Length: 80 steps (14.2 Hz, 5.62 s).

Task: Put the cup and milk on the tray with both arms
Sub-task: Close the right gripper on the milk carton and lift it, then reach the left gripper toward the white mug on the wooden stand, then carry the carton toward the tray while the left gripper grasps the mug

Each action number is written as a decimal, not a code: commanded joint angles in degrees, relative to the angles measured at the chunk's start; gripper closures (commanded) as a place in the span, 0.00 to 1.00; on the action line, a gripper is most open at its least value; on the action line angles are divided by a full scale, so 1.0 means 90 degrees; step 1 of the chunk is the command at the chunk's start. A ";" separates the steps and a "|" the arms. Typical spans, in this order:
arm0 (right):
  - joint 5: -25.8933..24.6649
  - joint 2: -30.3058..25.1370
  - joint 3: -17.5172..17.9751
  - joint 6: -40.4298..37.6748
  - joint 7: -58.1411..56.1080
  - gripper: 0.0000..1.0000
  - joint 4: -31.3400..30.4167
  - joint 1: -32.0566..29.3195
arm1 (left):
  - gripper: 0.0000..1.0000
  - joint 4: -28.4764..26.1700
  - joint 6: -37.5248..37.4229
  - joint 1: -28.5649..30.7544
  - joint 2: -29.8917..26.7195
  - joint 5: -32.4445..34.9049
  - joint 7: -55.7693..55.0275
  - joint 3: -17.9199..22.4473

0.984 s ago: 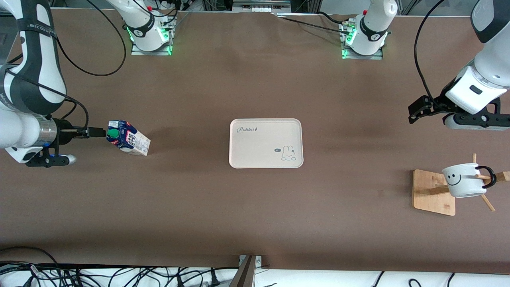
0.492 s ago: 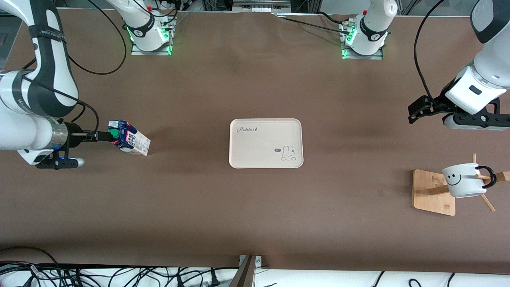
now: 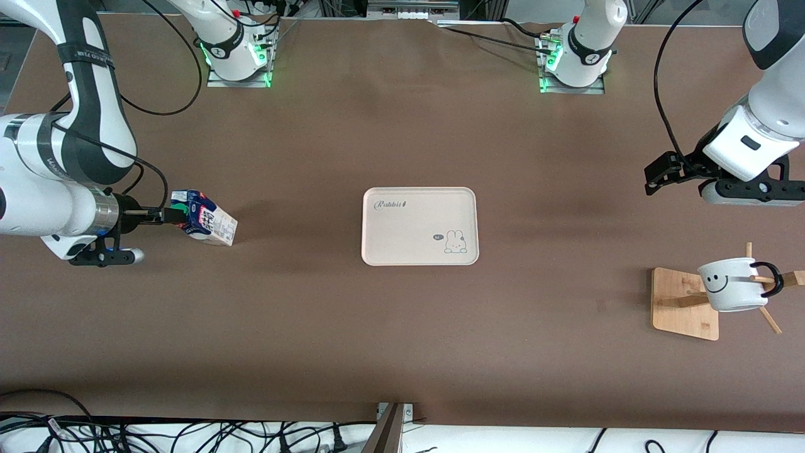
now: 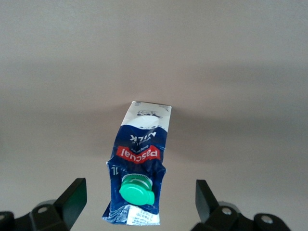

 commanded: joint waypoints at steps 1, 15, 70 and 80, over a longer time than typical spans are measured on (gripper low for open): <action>0.0088 -0.0347 0.0037 0.0396 0.0083 0.00 -0.0593 0.0009 | 0.00 -0.0237 0.0008 0.0033 -0.0231 0.0089 -0.0008 -0.0021; 0.0079 -0.0670 0.0096 0.1188 0.0063 0.00 -0.1541 0.0009 | 0.00 -0.0305 0.0203 0.0199 -0.0387 0.0127 0.0022 0.0047; 0.0088 -0.0650 0.0076 0.1423 0.0444 0.41 -0.1992 -0.0079 | 0.00 -0.4378 0.9481 0.1205 0.0540 0.0938 0.0744 0.0252; 0.0088 -0.0825 0.0086 0.1297 0.0317 0.50 -0.1962 -0.0069 | 0.00 -0.3860 0.9481 0.1205 0.1048 0.1153 0.0744 0.0252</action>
